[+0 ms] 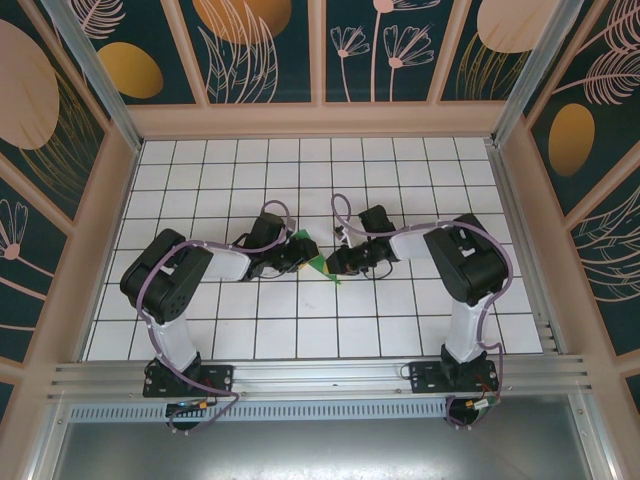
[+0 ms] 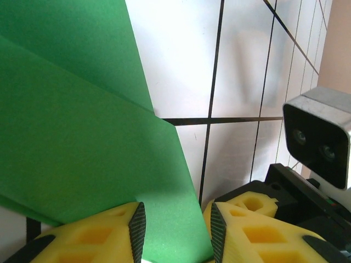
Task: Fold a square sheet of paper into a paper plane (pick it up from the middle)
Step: Fold the wing for the fifth time at the center of the table.
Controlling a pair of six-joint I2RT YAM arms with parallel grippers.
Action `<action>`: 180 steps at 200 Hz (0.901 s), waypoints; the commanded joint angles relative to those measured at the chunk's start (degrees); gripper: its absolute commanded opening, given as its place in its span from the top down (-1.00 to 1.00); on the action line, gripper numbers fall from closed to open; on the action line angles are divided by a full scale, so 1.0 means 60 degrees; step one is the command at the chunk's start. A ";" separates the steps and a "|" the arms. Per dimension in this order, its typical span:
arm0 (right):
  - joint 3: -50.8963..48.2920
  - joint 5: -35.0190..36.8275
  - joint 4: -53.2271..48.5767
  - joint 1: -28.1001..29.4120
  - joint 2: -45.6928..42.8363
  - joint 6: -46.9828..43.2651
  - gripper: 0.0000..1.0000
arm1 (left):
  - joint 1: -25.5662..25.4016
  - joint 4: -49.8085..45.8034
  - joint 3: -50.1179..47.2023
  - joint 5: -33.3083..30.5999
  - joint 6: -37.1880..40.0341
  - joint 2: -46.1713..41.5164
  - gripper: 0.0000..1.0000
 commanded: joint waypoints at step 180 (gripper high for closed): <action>-0.0099 0.1097 -0.0937 0.0071 -0.1483 0.0479 0.66 | -0.0015 -0.1362 0.0067 -0.1127 0.0472 0.0797 0.29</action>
